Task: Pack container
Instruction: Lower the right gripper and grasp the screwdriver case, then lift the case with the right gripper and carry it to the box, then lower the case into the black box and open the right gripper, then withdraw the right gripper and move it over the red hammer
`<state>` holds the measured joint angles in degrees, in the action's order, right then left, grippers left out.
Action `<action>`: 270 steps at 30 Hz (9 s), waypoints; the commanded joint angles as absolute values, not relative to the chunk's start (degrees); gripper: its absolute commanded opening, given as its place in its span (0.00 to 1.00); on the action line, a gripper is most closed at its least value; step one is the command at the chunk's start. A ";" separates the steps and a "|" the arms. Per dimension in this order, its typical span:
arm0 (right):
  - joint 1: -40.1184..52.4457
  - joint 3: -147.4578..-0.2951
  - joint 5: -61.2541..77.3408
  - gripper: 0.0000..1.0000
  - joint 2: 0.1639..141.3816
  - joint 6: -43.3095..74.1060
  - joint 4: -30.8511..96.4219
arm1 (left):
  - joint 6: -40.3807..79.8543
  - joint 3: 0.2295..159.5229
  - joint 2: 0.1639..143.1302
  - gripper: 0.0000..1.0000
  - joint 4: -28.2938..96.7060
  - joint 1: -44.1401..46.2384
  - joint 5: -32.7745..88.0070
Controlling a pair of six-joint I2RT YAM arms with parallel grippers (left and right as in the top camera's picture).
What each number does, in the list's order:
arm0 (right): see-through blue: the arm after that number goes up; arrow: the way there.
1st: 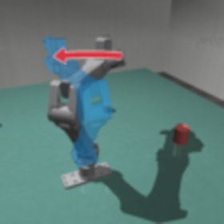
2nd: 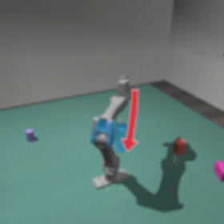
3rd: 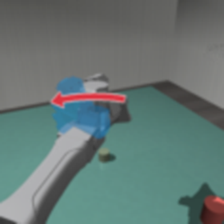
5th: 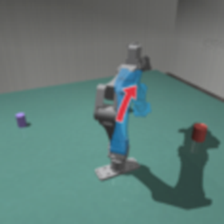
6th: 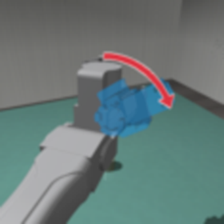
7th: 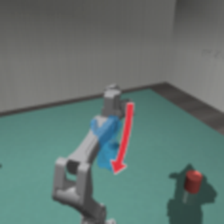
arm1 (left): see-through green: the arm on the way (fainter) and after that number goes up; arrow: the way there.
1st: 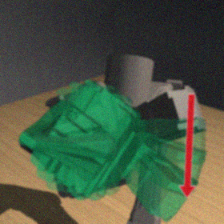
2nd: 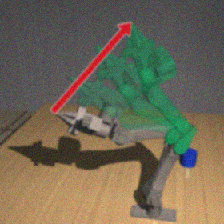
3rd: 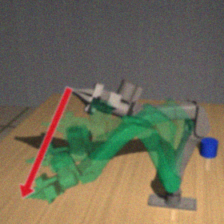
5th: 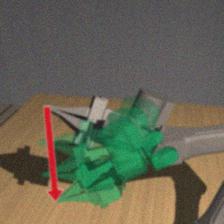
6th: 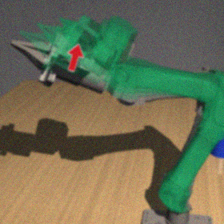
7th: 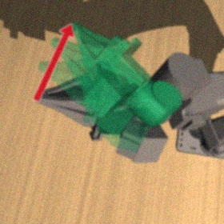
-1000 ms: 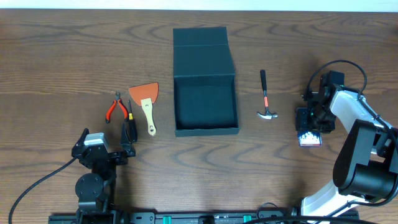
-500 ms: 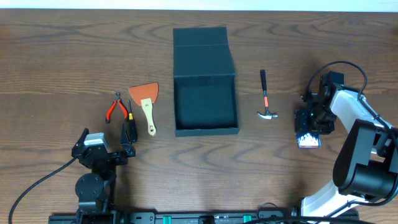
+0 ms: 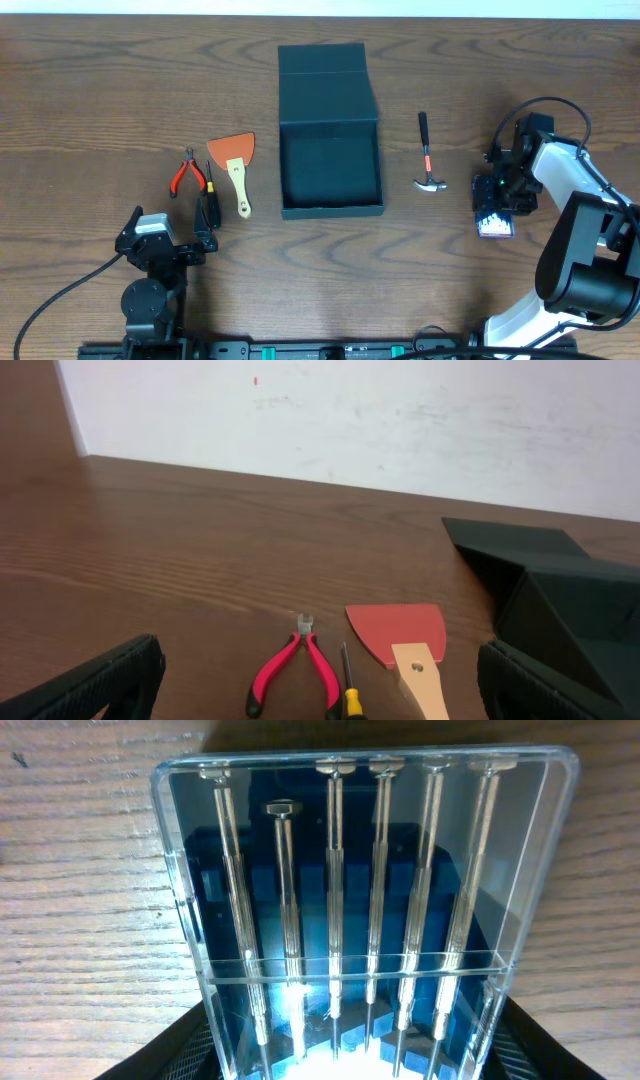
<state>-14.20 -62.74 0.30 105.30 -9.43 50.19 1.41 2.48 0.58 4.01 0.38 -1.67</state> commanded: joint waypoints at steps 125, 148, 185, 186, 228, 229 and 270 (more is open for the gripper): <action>35.55 -100.75 4.97 0.32 106.96 -31.40 67.75 | 0.64 0.75 0.23 0.99 4.99 0.05 -1.91; 35.55 -84.88 7.64 0.36 106.96 -34.54 57.19 | 0.67 0.75 0.23 0.99 4.99 0.05 -1.91; 34.44 -76.58 8.01 0.36 107.07 -41.30 48.40 | 0.67 0.75 0.23 0.98 4.99 0.05 -1.91; 34.44 -75.99 8.01 0.36 107.07 -41.19 47.88 | 0.64 0.75 0.23 0.99 4.99 0.05 -1.91; 34.35 -94.30 -7.51 0.65 107.04 -11.33 50.43 | 0.64 0.75 0.23 0.99 4.99 0.05 -1.91; 34.24 -96.16 -9.34 0.65 107.04 -9.54 52.03 | 0.64 0.73 0.23 0.99 4.99 0.08 -1.91; 8.54 -89.78 -8.27 0.99 107.07 15.62 71.22 | 0.64 0.75 0.23 0.99 4.99 0.05 -1.91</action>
